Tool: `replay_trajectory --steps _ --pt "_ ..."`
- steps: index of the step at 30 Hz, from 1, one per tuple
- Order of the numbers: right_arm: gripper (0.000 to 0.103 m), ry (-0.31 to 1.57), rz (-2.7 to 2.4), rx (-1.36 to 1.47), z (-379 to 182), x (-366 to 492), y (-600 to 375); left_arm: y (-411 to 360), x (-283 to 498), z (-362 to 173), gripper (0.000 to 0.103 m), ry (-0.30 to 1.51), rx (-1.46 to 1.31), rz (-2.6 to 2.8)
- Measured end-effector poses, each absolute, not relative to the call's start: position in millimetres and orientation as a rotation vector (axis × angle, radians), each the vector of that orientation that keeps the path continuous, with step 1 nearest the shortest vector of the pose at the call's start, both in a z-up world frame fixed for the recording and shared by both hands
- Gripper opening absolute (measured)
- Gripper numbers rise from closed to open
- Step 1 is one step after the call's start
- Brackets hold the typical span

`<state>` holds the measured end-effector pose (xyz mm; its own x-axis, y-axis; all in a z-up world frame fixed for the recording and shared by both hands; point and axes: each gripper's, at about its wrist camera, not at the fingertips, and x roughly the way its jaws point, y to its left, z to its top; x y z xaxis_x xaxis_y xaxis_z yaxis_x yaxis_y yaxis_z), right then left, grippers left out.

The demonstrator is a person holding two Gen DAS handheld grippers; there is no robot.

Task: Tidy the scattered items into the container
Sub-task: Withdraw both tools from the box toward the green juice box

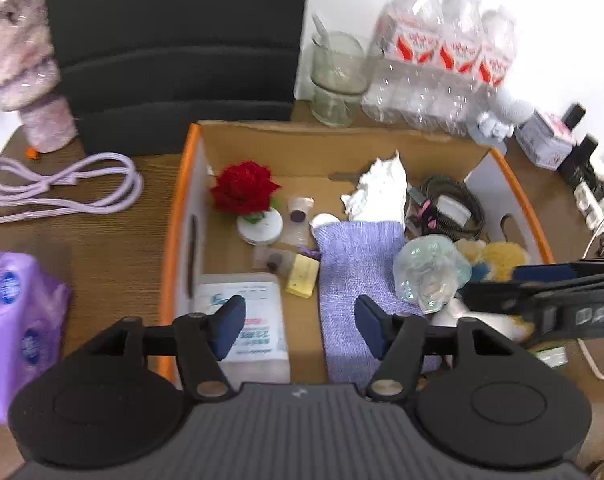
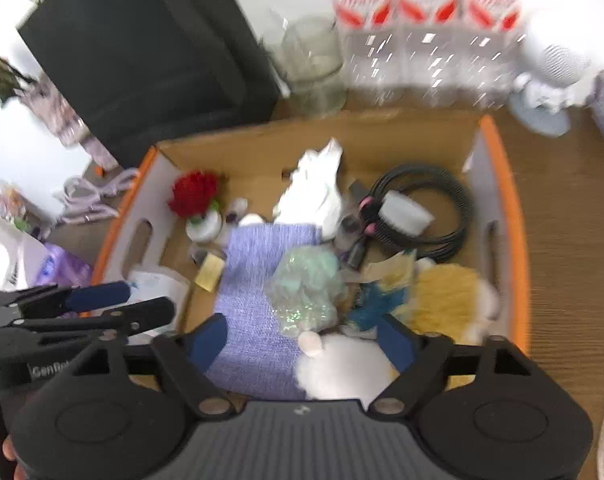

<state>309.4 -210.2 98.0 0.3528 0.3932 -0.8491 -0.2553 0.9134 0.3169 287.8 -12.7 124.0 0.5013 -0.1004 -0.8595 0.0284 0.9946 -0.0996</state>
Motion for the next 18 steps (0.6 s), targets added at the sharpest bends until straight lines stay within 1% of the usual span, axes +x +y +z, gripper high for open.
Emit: replay_trajectory --steps 1,3,5,6,7,11,14,16,18 --pt "0.082 1.121 0.407 0.132 107.2 307.5 -215.3 -9.9 283.7 133.6 0.081 1.042 -0.086 -0.060" --pt "0.082 1.091 0.379 0.116 130.8 297.7 -224.3 -4.3 275.3 149.3 0.088 1.047 -0.114 -0.019" --pt "0.085 1.063 0.352 0.101 151.1 287.9 -231.5 0.2 265.6 162.4 0.090 1.063 -0.134 0.015" --pt "0.088 1.044 0.336 0.087 163.0 280.3 -234.8 1.2 259.0 168.9 0.091 1.062 -0.135 0.028" --pt "0.089 1.022 0.316 0.070 174.5 272.5 -237.2 1.2 251.3 175.5 0.094 1.054 -0.130 0.037" --pt "0.093 0.945 0.284 0.030 205.6 243.3 -237.6 -4.6 218.1 200.2 0.098 0.972 -0.078 0.057" --pt "0.093 0.885 0.294 0.008 217.6 222.0 -234.4 -13.0 188.6 215.0 0.101 0.842 -0.049 0.070" --pt "0.093 0.813 0.319 0.008 223.8 203.4 -231.9 -19.0 158.7 218.3 0.103 0.674 -0.028 0.097" --pt "0.095 0.686 0.305 0.018 223.6 176.9 -233.7 -27.1 128.2 211.8 0.103 0.499 0.001 0.100"
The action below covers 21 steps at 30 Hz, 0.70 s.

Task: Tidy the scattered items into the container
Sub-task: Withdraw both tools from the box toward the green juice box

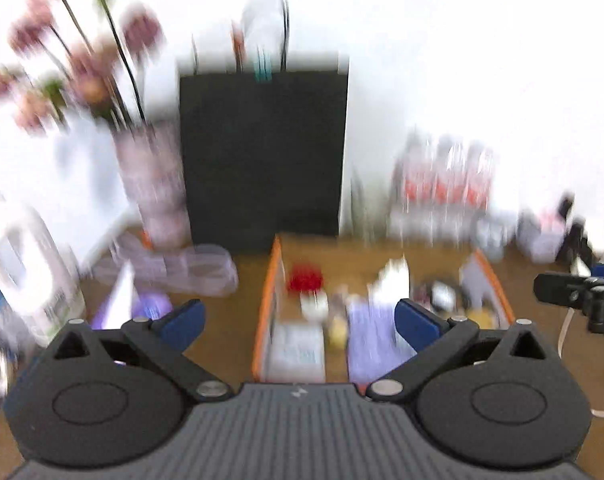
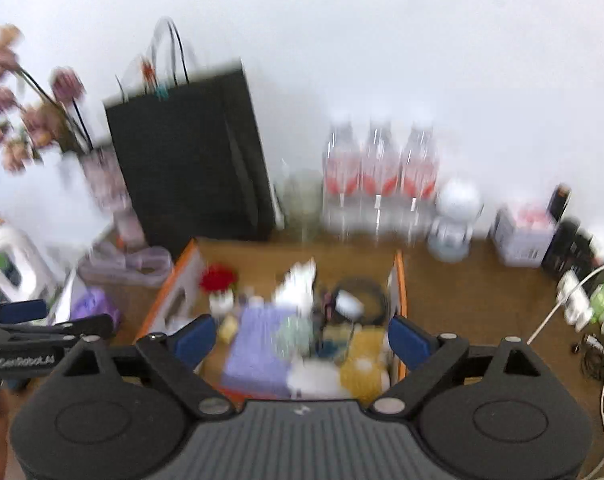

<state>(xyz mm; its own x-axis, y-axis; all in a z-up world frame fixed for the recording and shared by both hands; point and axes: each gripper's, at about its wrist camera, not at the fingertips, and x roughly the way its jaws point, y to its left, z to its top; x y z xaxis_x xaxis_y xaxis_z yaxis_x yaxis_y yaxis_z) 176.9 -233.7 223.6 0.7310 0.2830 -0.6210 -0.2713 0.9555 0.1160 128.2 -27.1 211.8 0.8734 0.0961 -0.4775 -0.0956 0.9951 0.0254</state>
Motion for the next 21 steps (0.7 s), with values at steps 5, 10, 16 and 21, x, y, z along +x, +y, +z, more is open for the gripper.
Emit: replay_trajectory --steps 5,10,16,21 --pt "0.101 0.426 0.264 0.006 191.8 120.9 -231.5 -41.3 96.7 195.3 0.103 0.397 0.036 0.071" --pt "0.101 0.344 0.265 0.014 174.8 93.9 -233.9 -49.0 63.9 182.4 0.103 0.338 0.035 0.072" --pt "0.102 0.308 0.206 0.076 123.3 6.2 -241.0 -51.0 -44.1 117.3 0.103 0.233 0.011 0.090" --pt "0.103 0.372 0.210 0.089 52.1 -65.8 -249.3 -41.6 -96.4 62.3 0.103 0.351 -0.023 0.073"
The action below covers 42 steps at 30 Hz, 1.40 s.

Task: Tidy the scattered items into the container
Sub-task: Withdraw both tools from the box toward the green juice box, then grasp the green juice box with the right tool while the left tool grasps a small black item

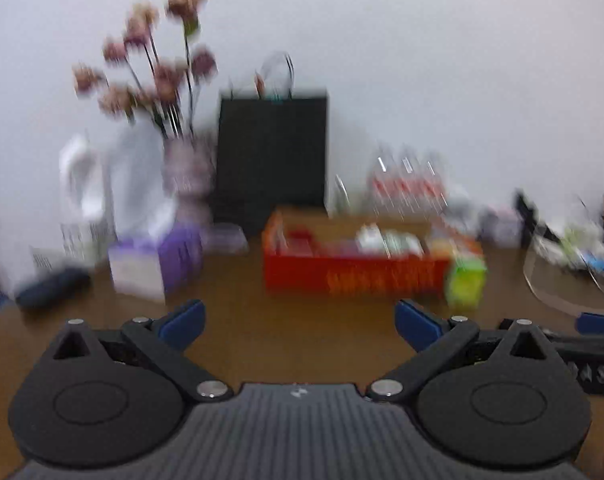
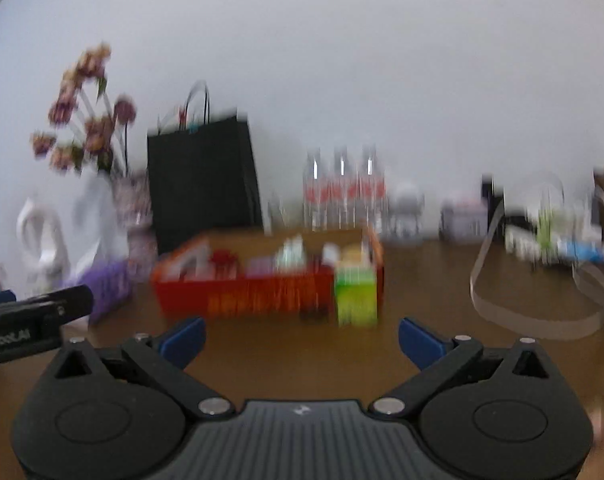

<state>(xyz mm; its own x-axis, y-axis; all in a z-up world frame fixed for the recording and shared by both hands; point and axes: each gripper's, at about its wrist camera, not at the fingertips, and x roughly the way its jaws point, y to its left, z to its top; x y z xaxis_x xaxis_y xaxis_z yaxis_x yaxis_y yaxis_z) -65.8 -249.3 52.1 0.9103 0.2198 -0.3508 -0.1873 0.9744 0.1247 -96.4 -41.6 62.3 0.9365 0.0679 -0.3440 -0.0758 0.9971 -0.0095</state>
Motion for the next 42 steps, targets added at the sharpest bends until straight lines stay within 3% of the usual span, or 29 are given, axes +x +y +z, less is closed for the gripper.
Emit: replay_trajectory --steps 6,12,17,19,21,24,28,32,38,41,42 --pt "0.102 0.477 0.233 0.084 21.8 -78.5 -242.6 -37.2 -83.6 44.2 0.103 0.443 -0.016 0.075" --pt "0.100 0.460 0.133 0.107 34.5 19.9 -256.4 -45.1 -36.8 45.7 0.103 0.432 0.019 -0.001" --pt "0.075 0.549 0.086 0.211 21.9 120.9 -256.0 -66.0 17.0 48.1 0.101 0.455 0.042 -0.065" --pt "0.047 0.555 0.083 0.212 15.0 138.9 -254.8 -75.1 39.2 46.8 0.098 0.480 0.030 -0.099" --pt "0.046 0.550 0.096 0.230 10.5 145.1 -258.4 -84.6 62.1 43.1 0.090 0.512 -0.006 -0.126" --pt "0.045 0.533 0.106 0.282 11.2 134.6 -270.7 -101.3 96.1 36.0 0.067 0.564 -0.065 -0.146" --pt "0.045 0.454 0.092 0.353 20.5 101.2 -297.5 -130.1 129.7 25.7 0.050 0.590 -0.074 -0.169" --pt "0.045 0.404 0.086 0.381 16.2 77.0 -315.5 -157.2 149.2 18.9 0.056 0.573 -0.008 -0.174" --pt "0.045 0.377 0.109 0.399 17.6 73.5 -319.5 -179.2 171.3 10.9 0.054 0.644 0.007 -0.106" --pt "0.046 0.371 0.121 0.396 17.6 71.9 -317.4 -189.2 173.1 7.4 0.040 0.648 0.030 -0.074" --pt "0.046 0.378 0.119 0.394 16.4 73.1 -317.0 -191.7 173.3 7.4 0.026 0.647 0.036 -0.073"
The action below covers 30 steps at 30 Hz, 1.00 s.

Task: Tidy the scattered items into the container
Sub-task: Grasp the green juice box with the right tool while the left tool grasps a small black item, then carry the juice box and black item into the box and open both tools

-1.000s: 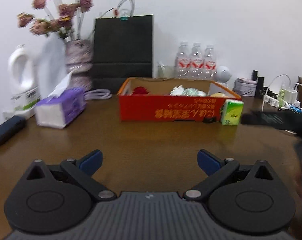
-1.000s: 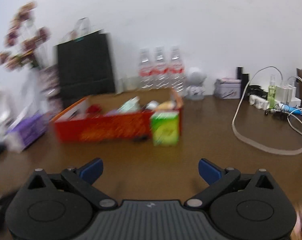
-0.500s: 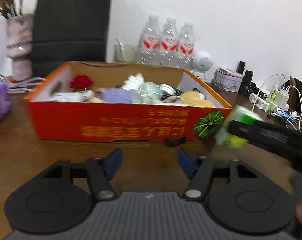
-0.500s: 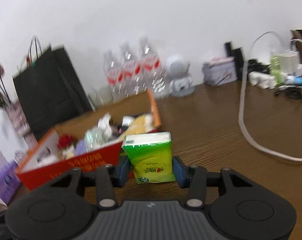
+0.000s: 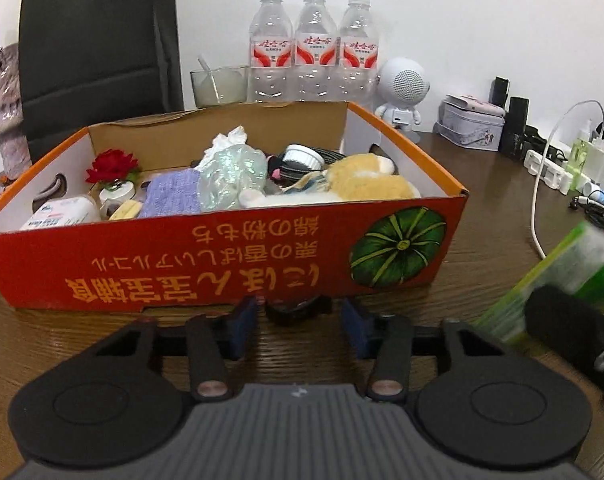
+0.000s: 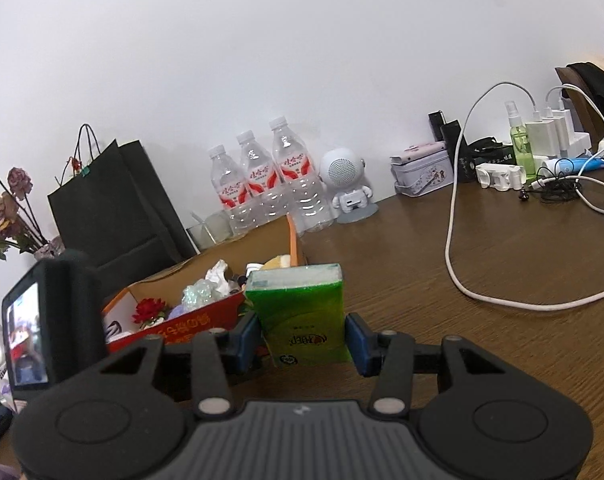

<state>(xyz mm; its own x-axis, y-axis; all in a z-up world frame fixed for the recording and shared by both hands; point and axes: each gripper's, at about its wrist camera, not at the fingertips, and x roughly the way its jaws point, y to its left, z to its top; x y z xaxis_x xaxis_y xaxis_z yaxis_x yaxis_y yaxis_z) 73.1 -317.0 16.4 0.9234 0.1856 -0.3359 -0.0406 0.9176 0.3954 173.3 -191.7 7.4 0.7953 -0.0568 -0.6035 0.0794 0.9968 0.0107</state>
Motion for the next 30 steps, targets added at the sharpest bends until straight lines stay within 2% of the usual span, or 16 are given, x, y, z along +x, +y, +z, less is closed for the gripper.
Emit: replay_trajectory --steps 1,6,10,19,23,30 --pt "0.046 0.389 0.116 0.394 14.9 73.9 -316.8 -193.0 173.6 7.5 0.017 0.648 0.039 -0.068" --pt "0.045 0.402 0.119 0.411 13.2 75.8 -318.0 -183.1 166.1 8.2 0.010 0.657 -0.001 -0.080" --pt "0.046 0.406 0.128 0.401 12.5 76.3 -315.5 -158.8 137.4 11.8 0.010 0.637 -0.044 -0.095" --pt "0.046 0.402 0.210 0.307 16.6 75.9 -296.6 -101.8 36.1 37.7 0.009 0.427 -0.021 -0.010" --pt "0.046 0.338 0.282 0.219 24.6 64.0 -279.3 -79.7 -2.2 49.2 0.009 0.369 -0.004 0.022" --pt "0.046 0.302 0.353 0.200 45.2 -10.5 -242.0 -49.8 -70.2 60.3 0.010 0.281 -0.013 0.044"
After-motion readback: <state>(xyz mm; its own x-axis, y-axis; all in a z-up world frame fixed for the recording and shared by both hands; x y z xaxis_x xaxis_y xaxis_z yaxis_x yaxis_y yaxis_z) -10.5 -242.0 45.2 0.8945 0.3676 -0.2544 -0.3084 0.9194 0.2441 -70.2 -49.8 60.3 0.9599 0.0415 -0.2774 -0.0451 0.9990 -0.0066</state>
